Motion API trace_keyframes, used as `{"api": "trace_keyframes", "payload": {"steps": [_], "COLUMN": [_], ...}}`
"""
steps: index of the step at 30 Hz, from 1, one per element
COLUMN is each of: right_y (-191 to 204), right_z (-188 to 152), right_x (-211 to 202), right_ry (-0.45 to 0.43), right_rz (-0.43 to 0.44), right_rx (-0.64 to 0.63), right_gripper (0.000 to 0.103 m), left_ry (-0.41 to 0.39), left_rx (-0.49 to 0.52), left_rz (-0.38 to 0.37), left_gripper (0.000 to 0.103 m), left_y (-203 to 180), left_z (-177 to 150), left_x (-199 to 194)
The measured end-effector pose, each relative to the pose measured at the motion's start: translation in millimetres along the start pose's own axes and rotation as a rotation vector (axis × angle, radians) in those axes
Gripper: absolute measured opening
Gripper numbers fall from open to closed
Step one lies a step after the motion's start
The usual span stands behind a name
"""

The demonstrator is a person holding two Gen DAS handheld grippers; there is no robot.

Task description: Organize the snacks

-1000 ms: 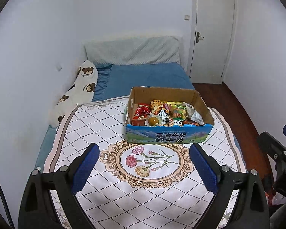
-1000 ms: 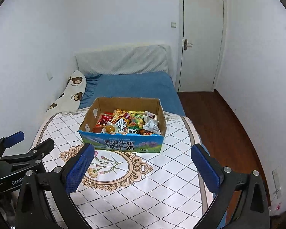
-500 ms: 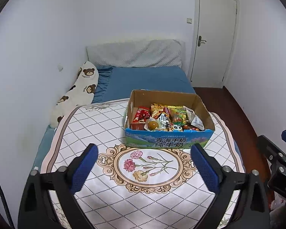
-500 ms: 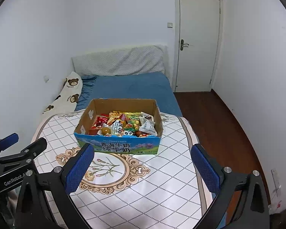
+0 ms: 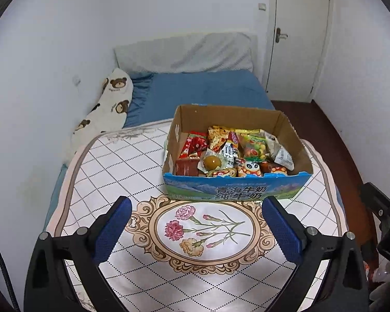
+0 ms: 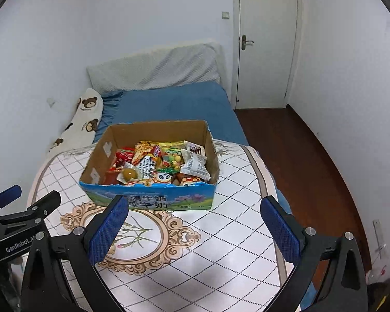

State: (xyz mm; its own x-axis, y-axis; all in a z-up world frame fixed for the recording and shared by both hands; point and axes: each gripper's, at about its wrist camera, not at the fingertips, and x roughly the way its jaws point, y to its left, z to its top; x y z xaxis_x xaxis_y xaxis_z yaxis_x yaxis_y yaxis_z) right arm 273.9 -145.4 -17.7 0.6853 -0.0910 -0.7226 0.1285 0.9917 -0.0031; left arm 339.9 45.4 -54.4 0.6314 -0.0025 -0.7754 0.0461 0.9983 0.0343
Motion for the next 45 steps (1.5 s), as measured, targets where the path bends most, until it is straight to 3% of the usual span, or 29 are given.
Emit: {"api": "trace_keyframes", "payload": {"steps": [12,45], "right_y": [-0.5,5.3], "right_z": [13.2,30.7], "right_x": [38.5,41.2], "right_ry": [0.039,0.032], "right_rz": [-0.029,-0.045], "right_rx": [-0.012,-0.031], "right_gripper": [0.103,0.103], "left_ry": [0.017,-0.012], "left_rx": [0.006,0.01], "left_rz": [0.011,-0.013], "left_gripper": [0.103,0.103], "left_y": [-3.3,-4.1], "left_z": [20.2,33.6], "left_x": [24.0,25.9]}}
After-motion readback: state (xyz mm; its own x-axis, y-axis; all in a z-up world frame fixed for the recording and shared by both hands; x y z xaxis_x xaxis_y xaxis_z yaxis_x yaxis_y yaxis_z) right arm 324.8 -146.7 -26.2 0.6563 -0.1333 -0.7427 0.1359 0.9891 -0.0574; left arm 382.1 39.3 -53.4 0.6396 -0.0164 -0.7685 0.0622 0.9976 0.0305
